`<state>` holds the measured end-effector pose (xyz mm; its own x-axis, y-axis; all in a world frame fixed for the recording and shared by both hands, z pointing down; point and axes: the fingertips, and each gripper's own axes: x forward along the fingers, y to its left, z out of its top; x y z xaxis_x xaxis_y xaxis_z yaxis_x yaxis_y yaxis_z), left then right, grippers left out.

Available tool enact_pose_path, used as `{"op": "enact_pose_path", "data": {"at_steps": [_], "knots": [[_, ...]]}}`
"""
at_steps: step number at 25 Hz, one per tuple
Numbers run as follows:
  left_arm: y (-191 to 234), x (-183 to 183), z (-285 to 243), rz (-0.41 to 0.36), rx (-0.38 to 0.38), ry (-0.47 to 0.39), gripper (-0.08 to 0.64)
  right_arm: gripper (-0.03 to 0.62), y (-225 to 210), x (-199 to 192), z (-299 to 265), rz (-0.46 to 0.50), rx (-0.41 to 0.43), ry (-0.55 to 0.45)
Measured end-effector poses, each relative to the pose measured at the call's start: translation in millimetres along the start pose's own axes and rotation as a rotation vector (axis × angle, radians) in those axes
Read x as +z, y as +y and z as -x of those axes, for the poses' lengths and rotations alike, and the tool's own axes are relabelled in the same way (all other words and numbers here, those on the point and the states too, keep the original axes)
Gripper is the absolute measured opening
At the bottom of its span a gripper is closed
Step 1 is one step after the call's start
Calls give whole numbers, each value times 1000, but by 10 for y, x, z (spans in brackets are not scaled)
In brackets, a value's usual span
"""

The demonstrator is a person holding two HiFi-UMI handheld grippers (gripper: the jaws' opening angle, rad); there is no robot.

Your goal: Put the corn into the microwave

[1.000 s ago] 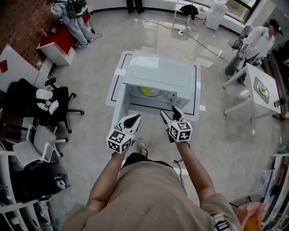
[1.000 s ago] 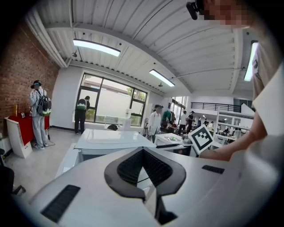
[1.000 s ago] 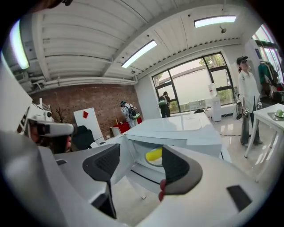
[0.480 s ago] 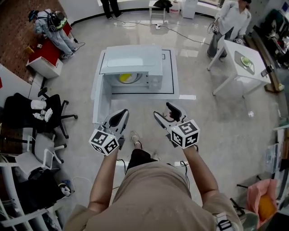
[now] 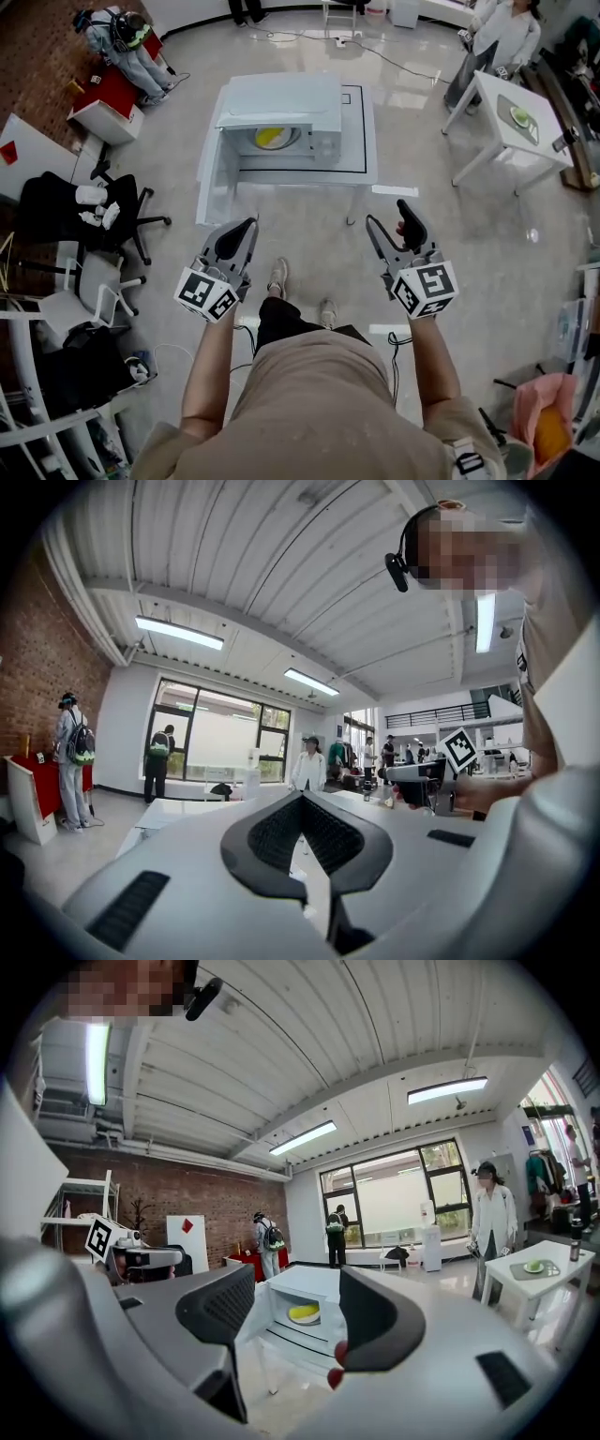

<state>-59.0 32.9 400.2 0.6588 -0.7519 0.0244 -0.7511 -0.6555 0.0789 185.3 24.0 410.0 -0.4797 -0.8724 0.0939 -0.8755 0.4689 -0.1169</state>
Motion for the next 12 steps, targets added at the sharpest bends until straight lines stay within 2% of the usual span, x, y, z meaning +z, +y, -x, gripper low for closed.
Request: {"op": "enact_pose_path", "data": {"at_steps": [4, 8, 12], "knots": [[72, -79, 245, 61, 56, -19, 3, 284, -46, -144, 149, 9, -41, 6], [246, -274, 369, 119, 70, -11, 3, 251, -83, -280, 248, 17, -97, 28], [354, -429, 490, 156, 76, 20, 5, 222, -123, -457, 324, -66, -133, 45]]}}
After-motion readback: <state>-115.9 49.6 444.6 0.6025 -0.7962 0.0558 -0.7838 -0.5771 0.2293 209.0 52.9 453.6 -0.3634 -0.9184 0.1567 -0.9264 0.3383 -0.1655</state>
